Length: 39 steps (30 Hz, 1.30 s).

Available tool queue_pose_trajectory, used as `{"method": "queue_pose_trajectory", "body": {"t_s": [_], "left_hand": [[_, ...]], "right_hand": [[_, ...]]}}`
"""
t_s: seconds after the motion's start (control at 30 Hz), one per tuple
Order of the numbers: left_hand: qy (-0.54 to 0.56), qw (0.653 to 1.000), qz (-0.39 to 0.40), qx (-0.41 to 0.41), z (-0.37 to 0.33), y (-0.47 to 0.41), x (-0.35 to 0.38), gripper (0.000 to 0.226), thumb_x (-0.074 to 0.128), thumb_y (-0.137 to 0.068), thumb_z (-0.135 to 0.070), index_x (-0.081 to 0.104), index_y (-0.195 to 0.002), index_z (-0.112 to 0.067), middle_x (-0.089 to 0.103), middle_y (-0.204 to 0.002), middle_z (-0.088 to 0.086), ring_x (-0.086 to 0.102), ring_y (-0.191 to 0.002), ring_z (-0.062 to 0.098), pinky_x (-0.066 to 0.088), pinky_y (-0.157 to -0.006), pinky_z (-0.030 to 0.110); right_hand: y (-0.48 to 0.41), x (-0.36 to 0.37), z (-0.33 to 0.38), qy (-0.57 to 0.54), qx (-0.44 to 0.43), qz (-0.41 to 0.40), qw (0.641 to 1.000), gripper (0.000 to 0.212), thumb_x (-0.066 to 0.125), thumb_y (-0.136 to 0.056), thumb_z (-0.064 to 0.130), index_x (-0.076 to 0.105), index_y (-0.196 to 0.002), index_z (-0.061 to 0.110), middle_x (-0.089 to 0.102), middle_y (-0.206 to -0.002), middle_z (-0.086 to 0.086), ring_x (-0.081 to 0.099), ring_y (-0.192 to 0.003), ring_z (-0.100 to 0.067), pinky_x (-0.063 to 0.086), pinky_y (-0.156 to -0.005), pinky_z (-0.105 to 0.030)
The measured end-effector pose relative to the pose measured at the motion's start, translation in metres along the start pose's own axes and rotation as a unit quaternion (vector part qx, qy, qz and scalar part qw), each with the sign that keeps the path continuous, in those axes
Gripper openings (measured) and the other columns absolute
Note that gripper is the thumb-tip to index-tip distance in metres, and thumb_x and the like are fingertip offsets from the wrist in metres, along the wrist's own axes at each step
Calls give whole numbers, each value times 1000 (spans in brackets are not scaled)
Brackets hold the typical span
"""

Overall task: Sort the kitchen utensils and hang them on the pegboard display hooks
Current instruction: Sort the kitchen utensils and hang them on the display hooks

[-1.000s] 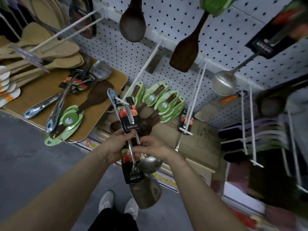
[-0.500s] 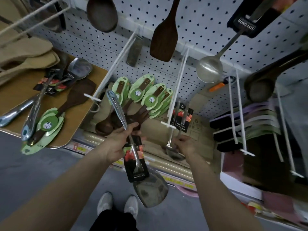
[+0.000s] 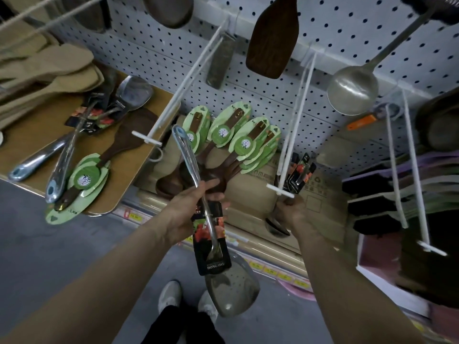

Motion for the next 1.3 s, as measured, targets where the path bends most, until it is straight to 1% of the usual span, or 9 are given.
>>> {"method": "queue_pose_trajectory", "body": {"t_s": [0.13, 0.27, 0.47, 0.63, 0.77, 0.9, 1.07, 1.17, 1.3], "left_hand": [[-5, 1000, 2, 11, -6, 4, 4, 37, 41, -101, -35, 64, -122, -16, 70, -110, 15, 70, -100, 29, 57, -79, 42], [-16, 999, 15, 27, -15, 16, 8, 36, 40, -101, -36, 60, -126, -21, 71, -111, 11, 69, -104, 23, 53, -85, 44], [4, 998, 8, 70, -32, 44, 3, 35, 39, -101, -34, 57, -128, -20, 71, -112, 9, 69, -102, 20, 53, -89, 42], [38, 992, -30, 120, -53, 82, -23, 35, 38, -102, -32, 57, -126, -16, 73, -105, 9, 66, -105, 20, 55, -84, 42], [56, 986, -48, 147, -68, 117, -60, 32, 40, -101, -30, 64, -116, -15, 72, -109, 8, 66, -105, 21, 56, -79, 35], [116, 972, -111, 170, -88, 150, -132, 26, 48, -99, -23, 66, -99, -5, 70, -97, 9, 64, -80, 19, 53, -70, 27], [224, 954, -129, 149, -112, 179, -221, 28, 45, -101, -27, 55, -85, -7, 62, -71, 7, 58, -70, 16, 49, -93, 43], [256, 944, -152, 139, -131, 186, -274, 44, 43, -101, -35, 51, -65, -10, 47, -45, -1, 49, -42, 11, 52, -91, 45], [272, 926, -229, 124, -159, 201, -350, 20, 52, -98, -26, 55, -85, -11, 63, -70, 7, 63, -56, 13, 58, -65, 35]], "right_hand": [[14, -8, 9, 51, 2, 15, 999, 28, 66, -89, 20, 52, -113, 15, 57, -98, -5, 59, -97, -23, 48, -88, -36], [74, -22, 67, 99, -71, -4, 993, 3, 60, -95, 22, 59, -93, 19, 63, -90, -2, 62, -85, -22, 48, -71, -24], [214, 47, 135, 10, -102, 363, 926, 27, 56, -99, 35, 68, -89, 13, 70, -79, -2, 63, -70, -11, 49, -67, -21], [287, 89, 161, 15, -128, 488, 863, 19, 72, -87, 7, 62, -96, 20, 72, -89, 5, 67, -82, -6, 51, -73, -16], [318, 122, 177, 63, -190, 475, 857, 39, 82, -75, 9, 62, -104, 26, 73, -99, -1, 69, -94, -18, 54, -95, -40], [347, 154, 206, 177, -265, 466, 825, 31, 84, -75, 23, 61, -95, 30, 67, -82, 17, 62, -81, -4, 51, -86, -31], [368, 203, 253, 293, -311, 449, 785, 59, 81, -70, 30, 54, -123, 28, 64, -125, -5, 59, -119, -22, 46, -104, -46], [389, 238, 293, 415, -377, 408, 720, 66, 75, -84, 26, 44, -141, 27, 54, -141, -2, 52, -127, -23, 42, -107, -42], [398, 289, 324, 562, -429, 337, 622, 65, 65, -91, 25, 33, -148, 28, 53, -141, -9, 54, -122, -31, 47, -98, -39]]}}
Point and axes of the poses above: each hand's wrist, its own y-axis away from the middle knuckle, its own x-axis out of the palm, z = x × y, the point moved 9 cm from there along -y, towards the middle knuckle
